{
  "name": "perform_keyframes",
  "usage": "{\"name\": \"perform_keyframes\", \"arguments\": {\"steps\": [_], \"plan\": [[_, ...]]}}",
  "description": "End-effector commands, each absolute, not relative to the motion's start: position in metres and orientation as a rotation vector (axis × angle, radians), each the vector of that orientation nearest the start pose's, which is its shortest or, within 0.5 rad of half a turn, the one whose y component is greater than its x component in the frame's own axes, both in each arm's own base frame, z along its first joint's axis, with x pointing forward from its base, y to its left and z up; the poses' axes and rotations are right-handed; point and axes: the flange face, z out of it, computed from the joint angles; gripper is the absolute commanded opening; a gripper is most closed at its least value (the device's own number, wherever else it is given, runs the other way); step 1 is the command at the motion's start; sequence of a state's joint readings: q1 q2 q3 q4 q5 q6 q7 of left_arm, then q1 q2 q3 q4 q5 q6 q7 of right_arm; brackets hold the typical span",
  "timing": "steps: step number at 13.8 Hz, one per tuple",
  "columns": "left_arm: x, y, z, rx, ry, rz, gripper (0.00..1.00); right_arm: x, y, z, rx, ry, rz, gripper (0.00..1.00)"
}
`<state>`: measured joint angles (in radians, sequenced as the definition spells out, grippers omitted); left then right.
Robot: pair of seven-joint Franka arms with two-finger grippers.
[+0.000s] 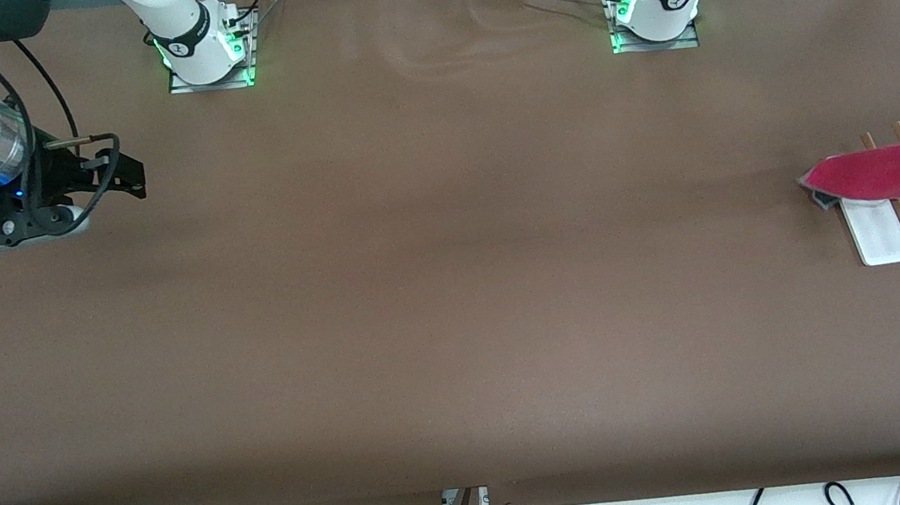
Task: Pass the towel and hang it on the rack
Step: 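Carry the towel with the left gripper over the dowel rack, then lower the towel onto the dowels and open the left gripper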
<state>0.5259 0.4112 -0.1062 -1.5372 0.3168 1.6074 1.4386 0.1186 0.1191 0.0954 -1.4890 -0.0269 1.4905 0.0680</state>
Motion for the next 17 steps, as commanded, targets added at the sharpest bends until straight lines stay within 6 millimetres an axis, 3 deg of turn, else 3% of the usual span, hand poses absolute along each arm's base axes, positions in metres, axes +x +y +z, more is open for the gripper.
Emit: {"name": "perform_keyframes", "arguments": {"steps": [1, 3, 7, 11, 17], "plan": [[0.571, 0.315, 0.400, -2.664, 1.627, 0.682, 0.00, 0.566, 0.115, 0.597, -3.180, -0.240, 0.141, 1.00], [0.570, 0.333, 0.402, -2.609, 1.595, 0.675, 0.00, 0.570, 0.105, 0.596, -3.180, -0.229, 0.130, 1.00], [0.565, 0.364, 0.371, -2.594, 1.628, 0.636, 0.00, 0.578, 0.095, 0.588, -3.174, -0.178, 0.134, 1.00], [0.559, 0.395, 0.337, -2.603, 1.616, 0.586, 0.00, 0.577, 0.099, 0.590, -3.167, -0.175, 0.133, 1.00], [0.554, 0.424, 0.293, -2.570, 1.662, 0.506, 0.00, 0.574, 0.104, 0.592, -3.152, -0.176, 0.133, 1.00]]}}
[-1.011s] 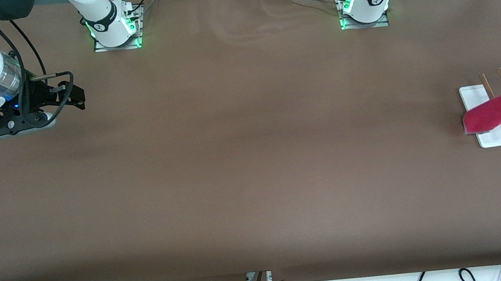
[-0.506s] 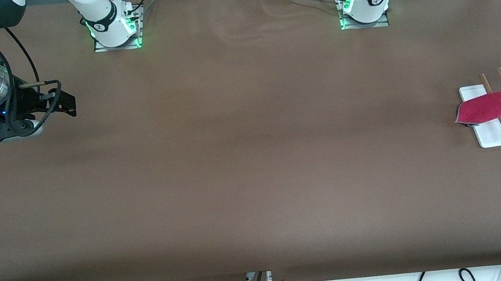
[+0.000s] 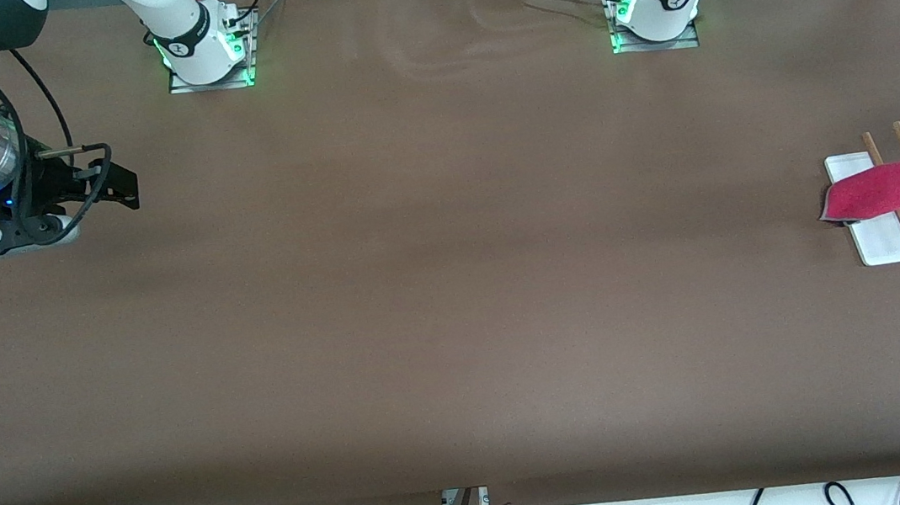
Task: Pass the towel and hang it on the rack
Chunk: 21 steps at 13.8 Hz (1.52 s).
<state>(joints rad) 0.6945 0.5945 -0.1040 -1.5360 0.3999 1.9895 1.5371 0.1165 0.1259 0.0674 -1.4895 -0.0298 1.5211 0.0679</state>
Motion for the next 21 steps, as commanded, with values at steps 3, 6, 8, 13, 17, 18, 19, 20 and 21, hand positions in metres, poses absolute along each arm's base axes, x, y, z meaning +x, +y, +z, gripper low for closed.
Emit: {"name": "perform_keyframes", "arguments": {"steps": [3, 6, 8, 13, 17, 18, 19, 20, 21], "plan": [[0.552, 0.430, 0.284, -2.585, 1.652, 0.483, 0.81, 0.574, 0.105, 0.589, -3.153, -0.179, 0.137, 1.00], [0.550, 0.433, 0.285, -2.590, 1.652, 0.478, 1.00, 0.575, 0.107, 0.586, -3.151, -0.184, 0.140, 1.00], [0.551, 0.432, 0.291, -2.588, 1.647, 0.473, 1.00, 0.575, 0.107, 0.585, -3.151, -0.184, 0.145, 1.00], [0.560, 0.401, 0.379, -2.588, 1.618, 0.399, 1.00, 0.577, 0.108, 0.582, -3.151, -0.189, 0.145, 1.00], [0.570, 0.342, 0.453, -2.728, 1.533, 0.324, 1.00, 0.577, 0.109, 0.582, -3.151, -0.189, 0.142, 1.00], [0.577, 0.321, 0.472, -2.774, 1.467, 0.333, 1.00, 0.577, 0.109, 0.582, -3.151, -0.189, 0.142, 1.00], [0.584, 0.297, 0.486, -2.829, 1.397, 0.349, 1.00, 0.577, 0.110, 0.582, -3.150, -0.191, 0.142, 1.00], [0.589, 0.274, 0.497, -2.885, 1.302, 0.368, 1.00, 0.577, 0.110, 0.582, -3.150, -0.191, 0.145, 1.00], [0.594, 0.250, 0.509, -2.929, 1.208, 0.376, 1.00, 0.577, 0.110, 0.582, -3.150, -0.191, 0.145, 1.00]]}}
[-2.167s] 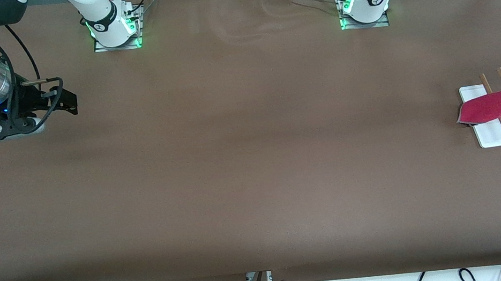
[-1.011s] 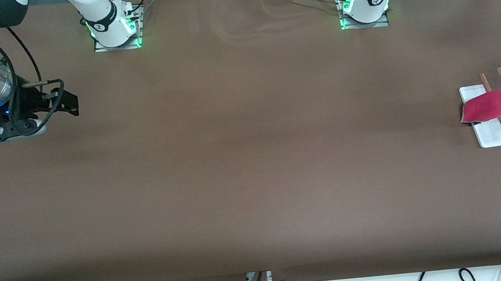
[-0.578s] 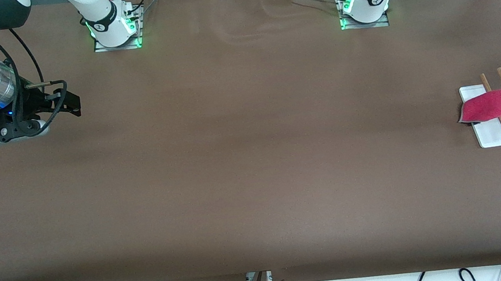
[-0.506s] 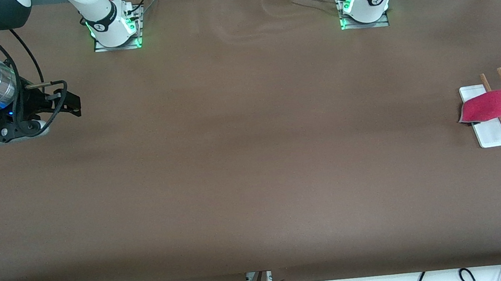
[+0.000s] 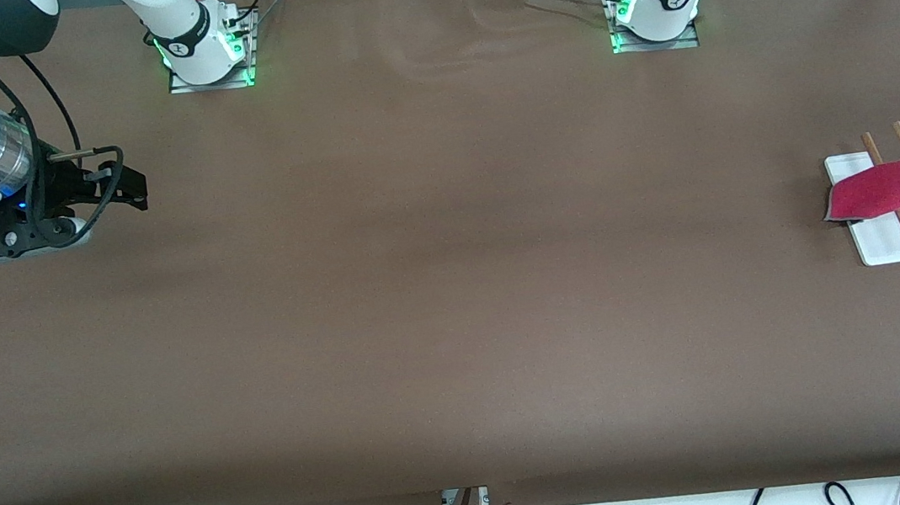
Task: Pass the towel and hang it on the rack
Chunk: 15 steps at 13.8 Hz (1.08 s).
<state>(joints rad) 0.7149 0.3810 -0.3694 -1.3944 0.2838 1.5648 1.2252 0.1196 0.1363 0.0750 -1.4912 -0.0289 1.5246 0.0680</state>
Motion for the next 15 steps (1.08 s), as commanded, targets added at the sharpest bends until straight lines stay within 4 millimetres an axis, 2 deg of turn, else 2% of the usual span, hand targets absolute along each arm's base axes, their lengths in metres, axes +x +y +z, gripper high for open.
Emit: {"name": "perform_keyframes", "arguments": {"steps": [1, 5, 7, 8, 10, 12, 13, 15], "plan": [[0.600, 0.227, 0.518, -2.960, 1.135, 0.373, 1.00, 0.576, 0.110, 0.583, -3.150, -0.191, 0.142, 1.00], [0.616, 0.135, 0.546, -3.040, 0.821, 0.313, 1.00, 0.576, 0.110, 0.583, -3.146, -0.191, 0.145, 1.00], [0.617, 0.091, 0.565, -3.045, 0.658, 0.266, 1.00, 0.575, 0.111, 0.584, -3.145, -0.191, 0.146, 1.00], [0.617, 0.058, 0.573, -3.024, 0.625, 0.253, 1.00, 0.576, 0.110, 0.583, -3.146, -0.191, 0.148, 1.00], [0.614, 0.017, 0.588, -3.030, 0.525, 0.207, 1.00, 0.576, 0.111, 0.583, -3.145, -0.191, 0.150, 1.00], [0.604, -0.003, 0.602, -3.123, 0.255, 0.152, 1.00, 0.576, 0.111, 0.583, -3.145, -0.191, 0.150, 1.00], [0.600, -0.005, 0.603, -3.151, 0.091, 0.120, 1.00, 0.575, 0.111, 0.584, -3.145, -0.191, 0.148, 1.00], [0.586, -0.015, 0.595, -3.132, -0.006, 0.028, 1.00, 0.576, 0.111, 0.583, -3.144, -0.191, 0.148, 1.00]]}}
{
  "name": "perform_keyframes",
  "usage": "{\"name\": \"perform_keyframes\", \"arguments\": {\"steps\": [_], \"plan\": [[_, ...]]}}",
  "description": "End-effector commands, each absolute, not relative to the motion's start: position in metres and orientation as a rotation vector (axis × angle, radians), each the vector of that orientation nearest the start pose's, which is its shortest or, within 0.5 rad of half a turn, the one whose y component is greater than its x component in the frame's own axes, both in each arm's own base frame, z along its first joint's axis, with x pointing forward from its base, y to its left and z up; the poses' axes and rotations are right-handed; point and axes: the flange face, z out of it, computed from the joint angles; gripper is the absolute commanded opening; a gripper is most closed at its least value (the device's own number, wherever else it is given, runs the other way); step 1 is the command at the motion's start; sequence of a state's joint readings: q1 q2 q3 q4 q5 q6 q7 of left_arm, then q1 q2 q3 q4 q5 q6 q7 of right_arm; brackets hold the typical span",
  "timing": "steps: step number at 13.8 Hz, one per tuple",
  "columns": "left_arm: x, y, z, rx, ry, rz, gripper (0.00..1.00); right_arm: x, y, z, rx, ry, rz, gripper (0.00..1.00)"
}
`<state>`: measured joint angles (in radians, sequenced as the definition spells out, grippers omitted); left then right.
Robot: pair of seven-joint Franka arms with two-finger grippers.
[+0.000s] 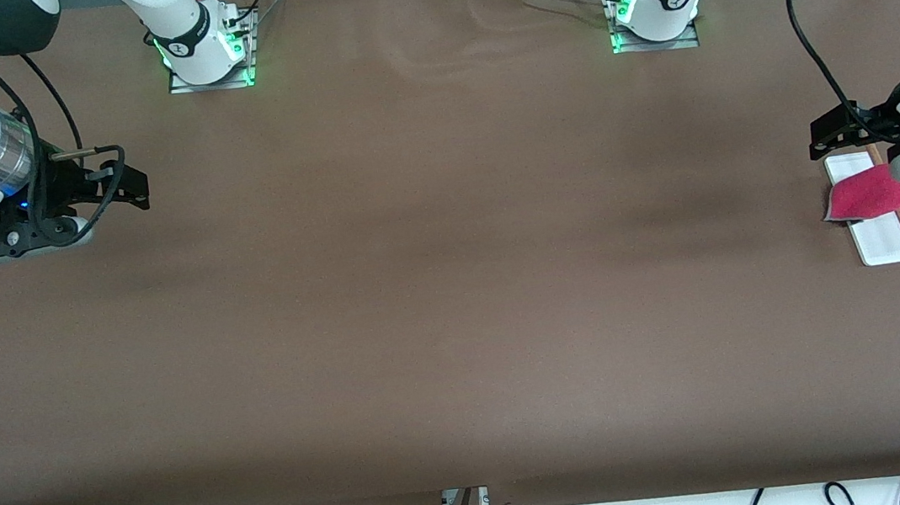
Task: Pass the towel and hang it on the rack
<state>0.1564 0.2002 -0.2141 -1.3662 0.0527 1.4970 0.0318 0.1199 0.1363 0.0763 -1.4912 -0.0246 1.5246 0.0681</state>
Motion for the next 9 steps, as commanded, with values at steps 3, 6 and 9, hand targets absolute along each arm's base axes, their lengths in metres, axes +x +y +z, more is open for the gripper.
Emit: {"name": "perform_keyframes", "arguments": {"steps": [3, 6, 9], "plan": [[0.549, -0.017, 0.587, -3.111, 0.016, 0.010, 1.00, 0.576, 0.110, 0.582, -3.146, -0.191, 0.150, 1.00], [0.547, -0.018, 0.585, -3.111, 0.014, 0.017, 1.00, 0.576, 0.111, 0.582, -3.146, -0.191, 0.148, 1.00], [0.549, -0.015, 0.581, -3.112, 0.004, 0.034, 1.00, 0.576, 0.110, 0.582, -3.146, -0.191, 0.150, 1.00]]}}
